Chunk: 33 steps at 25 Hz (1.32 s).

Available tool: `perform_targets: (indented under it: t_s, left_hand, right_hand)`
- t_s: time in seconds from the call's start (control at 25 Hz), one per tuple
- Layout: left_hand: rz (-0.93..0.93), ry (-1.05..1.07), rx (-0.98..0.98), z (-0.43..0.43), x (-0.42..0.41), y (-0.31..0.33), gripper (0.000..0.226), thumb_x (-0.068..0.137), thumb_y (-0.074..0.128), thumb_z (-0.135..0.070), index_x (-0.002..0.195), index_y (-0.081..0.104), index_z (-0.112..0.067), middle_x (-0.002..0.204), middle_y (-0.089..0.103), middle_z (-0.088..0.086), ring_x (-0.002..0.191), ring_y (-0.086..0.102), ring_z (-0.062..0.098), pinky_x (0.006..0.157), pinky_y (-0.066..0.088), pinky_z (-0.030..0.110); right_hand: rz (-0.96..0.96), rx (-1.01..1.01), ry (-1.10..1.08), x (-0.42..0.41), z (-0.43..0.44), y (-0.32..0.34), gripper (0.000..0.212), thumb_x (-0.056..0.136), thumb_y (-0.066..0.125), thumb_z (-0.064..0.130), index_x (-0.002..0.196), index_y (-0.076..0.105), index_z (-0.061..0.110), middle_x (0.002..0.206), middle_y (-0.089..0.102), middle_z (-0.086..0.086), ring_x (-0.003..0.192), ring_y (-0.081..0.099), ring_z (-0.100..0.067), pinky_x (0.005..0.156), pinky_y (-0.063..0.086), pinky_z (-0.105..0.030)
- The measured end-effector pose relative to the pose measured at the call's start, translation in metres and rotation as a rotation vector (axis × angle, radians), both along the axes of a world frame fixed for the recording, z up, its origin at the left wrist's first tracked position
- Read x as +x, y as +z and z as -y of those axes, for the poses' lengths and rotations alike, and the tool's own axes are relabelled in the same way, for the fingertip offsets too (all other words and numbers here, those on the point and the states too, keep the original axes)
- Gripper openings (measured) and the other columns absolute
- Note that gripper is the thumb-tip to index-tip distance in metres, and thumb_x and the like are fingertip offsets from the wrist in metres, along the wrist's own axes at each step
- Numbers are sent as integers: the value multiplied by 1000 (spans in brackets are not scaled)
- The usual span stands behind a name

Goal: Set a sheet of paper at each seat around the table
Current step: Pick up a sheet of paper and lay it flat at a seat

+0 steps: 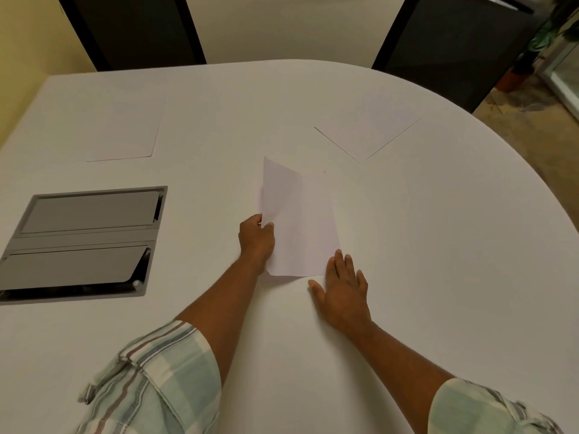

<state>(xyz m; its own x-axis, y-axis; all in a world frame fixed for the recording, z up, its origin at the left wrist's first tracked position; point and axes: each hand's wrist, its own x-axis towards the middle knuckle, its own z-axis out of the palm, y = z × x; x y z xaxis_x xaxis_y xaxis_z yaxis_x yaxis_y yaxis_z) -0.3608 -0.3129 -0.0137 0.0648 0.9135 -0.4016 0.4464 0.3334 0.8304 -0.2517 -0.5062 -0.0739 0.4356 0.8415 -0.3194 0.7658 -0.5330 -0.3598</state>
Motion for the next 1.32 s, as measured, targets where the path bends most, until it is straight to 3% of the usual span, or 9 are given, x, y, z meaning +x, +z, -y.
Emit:
perform_targets:
  t_s: [0.16, 0.36, 0.52, 0.6, 0.68, 0.8, 1.0, 1.16, 1.32]
  left_hand:
    - [152, 10, 27, 17, -3, 9, 27, 98, 60, -12, 120, 75, -17, 107, 78, -5, 96, 75, 18, 87, 62, 34]
    - [364, 87, -18, 47, -7, 26, 24, 95, 64, -12, 111, 78, -23, 100, 83, -6, 88, 80, 18, 75, 65, 34]
    - [452, 149, -56, 85, 5, 38, 21, 99, 66, -12, 115, 77, -19, 105, 82, -6, 95, 79, 20, 86, 65, 38]
    - [484, 158, -74, 111, 14, 42, 21, 100, 66, -13, 117, 77, -20, 106, 82, -6, 96, 79, 20, 86, 65, 38]
    - [502, 151, -94, 140, 22, 43, 20, 100, 67, -14, 115, 77, -22, 105, 82, -7, 95, 80, 19, 85, 65, 37]
    - [536, 125, -139, 181, 30, 43, 19, 101, 68, -13, 115, 76, -22, 108, 82, -6, 97, 79, 20, 87, 64, 38]
    - [626, 123, -272, 217, 38, 41, 19, 100, 66, -5, 111, 75, -19, 109, 82, 2, 96, 80, 22, 74, 64, 31]
    - [502, 82, -302, 223, 41, 38, 17, 99, 68, -5, 110, 69, -17, 105, 80, 11, 85, 79, 22, 67, 65, 35]
    - [378, 19, -310, 240, 42, 31, 38, 91, 74, 1, 125, 63, -11, 105, 78, 17, 83, 79, 28, 69, 67, 38]
  right_hand:
    - [-184, 244, -184, 14, 3, 20, 79, 107, 37, 57, 166, 9, 12, 176, 7, -6, 161, 11, -23, 128, 16, -46]
    - [-535, 518, -807, 36, 21, 61, 80, 103, 54, 51, 165, 20, 13, 169, 32, -8, 153, 36, -25, 124, 32, -43]
    - [-949, 594, -1146, 24, 52, 84, 68, 100, 65, 45, 154, 41, 11, 130, 69, -12, 111, 72, -23, 103, 56, -41]
    - [-1134, 665, -1179, 16, 71, 88, 48, 100, 69, 38, 131, 60, 3, 109, 75, -16, 90, 77, -20, 85, 64, -38]
    - [-1126, 708, -1189, 13, 89, 90, 32, 98, 73, 29, 103, 66, -2, 102, 77, -19, 84, 79, -21, 74, 65, -32]
    - [-983, 735, -1226, 20, 117, 98, 17, 95, 76, 17, 94, 67, 2, 90, 78, -10, 87, 78, -28, 71, 65, -32]
    - [-882, 694, -1175, 49, 181, 105, 4, 96, 73, 14, 99, 71, 16, 95, 79, 0, 85, 77, -17, 71, 65, -30]
    - [-856, 571, -1092, 88, 245, 101, 8, 97, 70, 11, 104, 72, 13, 98, 80, -5, 86, 78, -20, 66, 63, -29]
    - [-814, 441, -1066, 124, 292, 90, 14, 97, 70, 8, 110, 73, 13, 101, 81, -6, 88, 79, -23, 71, 65, -35]
